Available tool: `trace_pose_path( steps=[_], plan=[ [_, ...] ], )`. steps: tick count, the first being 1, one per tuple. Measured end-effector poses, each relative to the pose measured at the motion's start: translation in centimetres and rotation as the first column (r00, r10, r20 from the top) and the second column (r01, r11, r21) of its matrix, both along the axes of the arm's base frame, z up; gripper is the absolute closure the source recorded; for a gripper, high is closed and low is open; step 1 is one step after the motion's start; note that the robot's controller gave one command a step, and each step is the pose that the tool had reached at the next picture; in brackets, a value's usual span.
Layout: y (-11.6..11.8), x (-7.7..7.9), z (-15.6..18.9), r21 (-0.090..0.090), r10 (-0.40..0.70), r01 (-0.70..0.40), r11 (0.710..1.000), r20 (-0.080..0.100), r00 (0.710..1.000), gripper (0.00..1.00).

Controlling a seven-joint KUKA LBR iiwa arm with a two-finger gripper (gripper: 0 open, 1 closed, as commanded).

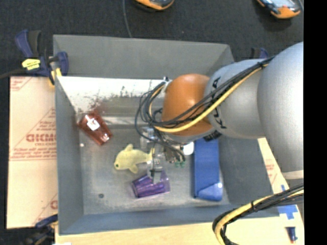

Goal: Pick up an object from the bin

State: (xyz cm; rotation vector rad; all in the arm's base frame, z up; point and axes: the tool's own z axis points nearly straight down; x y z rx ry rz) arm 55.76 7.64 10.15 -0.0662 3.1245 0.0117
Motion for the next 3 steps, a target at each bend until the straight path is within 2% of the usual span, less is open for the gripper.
trace_pose_path(
  steps=[1, 2, 3],
  plan=[
    [-1.6, -1.1, -1.7, -0.008, 0.269, -0.269, 0.963, -0.007, 0.963, 0.0],
    [-0.1, 1.1, -0.7, -0.007, 0.311, -0.311, 0.951, 0.001, 0.951, 0.0],
    [1.3, 3.5, -1.6, -0.007, 0.203, -0.203, 0.979, 0.0, 0.979, 0.0]
  ],
)
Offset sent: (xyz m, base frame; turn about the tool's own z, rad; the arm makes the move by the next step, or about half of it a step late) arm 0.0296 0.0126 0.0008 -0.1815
